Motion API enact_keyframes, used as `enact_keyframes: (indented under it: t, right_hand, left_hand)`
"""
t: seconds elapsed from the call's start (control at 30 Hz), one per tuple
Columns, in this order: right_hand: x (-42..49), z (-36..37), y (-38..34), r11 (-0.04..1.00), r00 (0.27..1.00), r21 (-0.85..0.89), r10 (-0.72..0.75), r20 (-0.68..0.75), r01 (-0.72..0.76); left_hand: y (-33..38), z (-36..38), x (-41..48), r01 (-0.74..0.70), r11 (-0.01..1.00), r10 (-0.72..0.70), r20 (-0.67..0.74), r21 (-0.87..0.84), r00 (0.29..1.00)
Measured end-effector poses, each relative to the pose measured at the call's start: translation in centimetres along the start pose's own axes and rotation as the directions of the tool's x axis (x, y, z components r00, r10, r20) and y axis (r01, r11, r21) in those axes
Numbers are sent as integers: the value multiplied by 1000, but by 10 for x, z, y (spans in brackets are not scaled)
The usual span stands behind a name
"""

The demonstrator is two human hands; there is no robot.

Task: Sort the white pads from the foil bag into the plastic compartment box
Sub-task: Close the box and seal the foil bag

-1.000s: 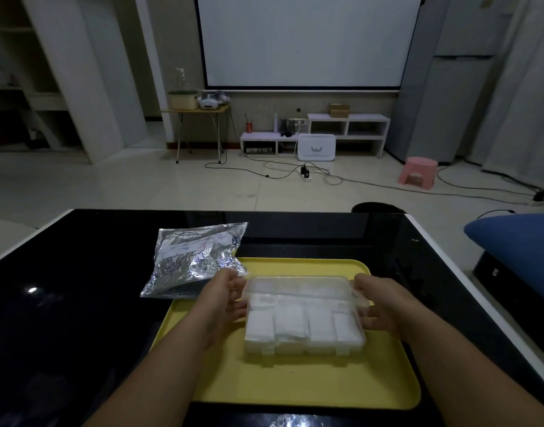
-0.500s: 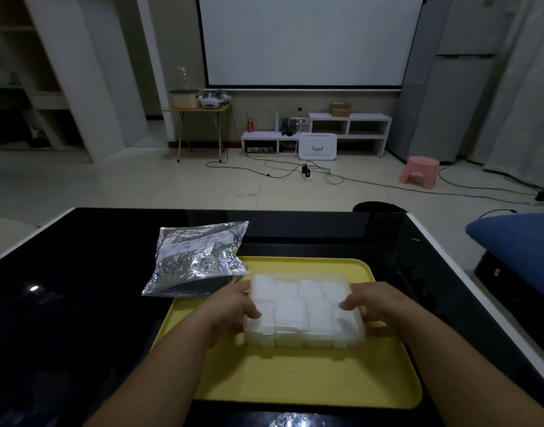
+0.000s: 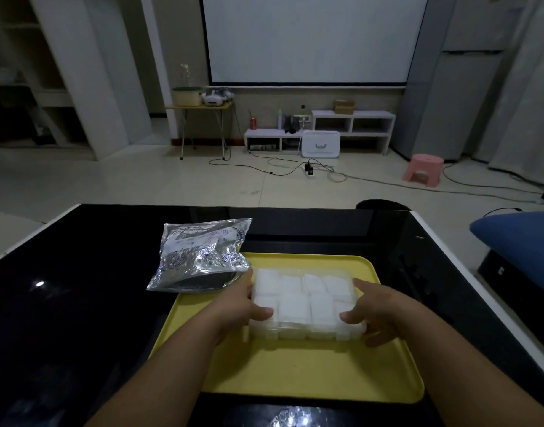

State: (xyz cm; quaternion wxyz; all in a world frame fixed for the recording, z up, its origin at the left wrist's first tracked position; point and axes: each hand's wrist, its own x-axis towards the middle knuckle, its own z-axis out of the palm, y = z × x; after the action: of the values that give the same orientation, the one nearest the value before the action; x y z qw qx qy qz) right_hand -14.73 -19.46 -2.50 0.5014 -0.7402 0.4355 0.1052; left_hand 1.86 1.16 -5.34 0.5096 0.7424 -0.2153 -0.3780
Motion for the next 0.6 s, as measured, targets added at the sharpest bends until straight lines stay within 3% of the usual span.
enact_keyframes:
  t: [0.3,0.6]
  right_hand:
    - [3,-1,3,997,1000,77,-26,9,25]
    - [2,3,0,998,999,57,-7,-39,9]
  left_hand:
    - [-5,-2,4,-19,999,19,16,39,1000]
    - [-17,-6,6,-18,999,20,44,-37,999]
